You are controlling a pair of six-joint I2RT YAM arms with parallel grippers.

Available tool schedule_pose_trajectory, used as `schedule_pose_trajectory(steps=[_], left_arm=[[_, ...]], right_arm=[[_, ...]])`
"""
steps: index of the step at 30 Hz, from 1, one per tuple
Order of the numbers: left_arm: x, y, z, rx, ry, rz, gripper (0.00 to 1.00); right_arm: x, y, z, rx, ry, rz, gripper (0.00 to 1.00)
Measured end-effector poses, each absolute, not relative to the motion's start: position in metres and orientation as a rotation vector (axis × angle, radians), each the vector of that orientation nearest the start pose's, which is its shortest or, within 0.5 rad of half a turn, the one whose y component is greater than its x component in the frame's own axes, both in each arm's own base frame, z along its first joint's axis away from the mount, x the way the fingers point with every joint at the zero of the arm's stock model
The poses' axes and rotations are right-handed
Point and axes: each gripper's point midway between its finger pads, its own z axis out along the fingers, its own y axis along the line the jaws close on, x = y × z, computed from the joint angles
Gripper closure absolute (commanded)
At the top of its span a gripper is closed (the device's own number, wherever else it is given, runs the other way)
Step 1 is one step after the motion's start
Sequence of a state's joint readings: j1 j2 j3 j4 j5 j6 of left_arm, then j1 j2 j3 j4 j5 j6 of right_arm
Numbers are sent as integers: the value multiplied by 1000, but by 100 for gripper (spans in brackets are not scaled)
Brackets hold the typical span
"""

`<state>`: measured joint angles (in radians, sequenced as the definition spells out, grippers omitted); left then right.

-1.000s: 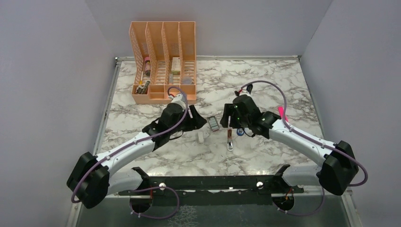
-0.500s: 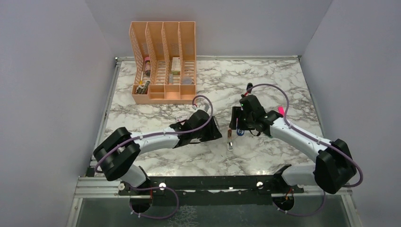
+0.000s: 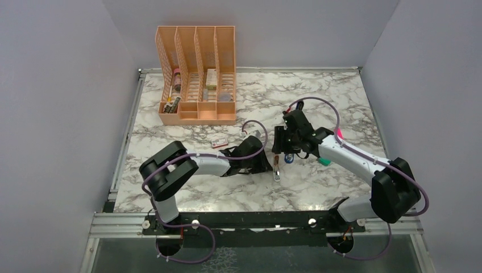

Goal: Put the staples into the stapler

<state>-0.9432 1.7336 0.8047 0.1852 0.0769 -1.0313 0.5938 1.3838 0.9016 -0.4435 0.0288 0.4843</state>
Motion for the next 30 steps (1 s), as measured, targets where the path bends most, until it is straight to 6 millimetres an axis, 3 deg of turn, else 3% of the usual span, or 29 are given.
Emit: schedule_pose_trajectory(steps=[9, 24, 30], left_arm=[[211, -385, 29, -46, 2564, -1051, 83], [190, -388, 29, 1, 2591, -1110, 78], [185, -390, 29, 10, 2600, -1123, 85]], right_arm=[[267, 204, 83, -155, 2590, 416, 53], [269, 210, 89, -169, 2585, 443, 54], [267, 212, 86, -180, 2602, 461, 55]])
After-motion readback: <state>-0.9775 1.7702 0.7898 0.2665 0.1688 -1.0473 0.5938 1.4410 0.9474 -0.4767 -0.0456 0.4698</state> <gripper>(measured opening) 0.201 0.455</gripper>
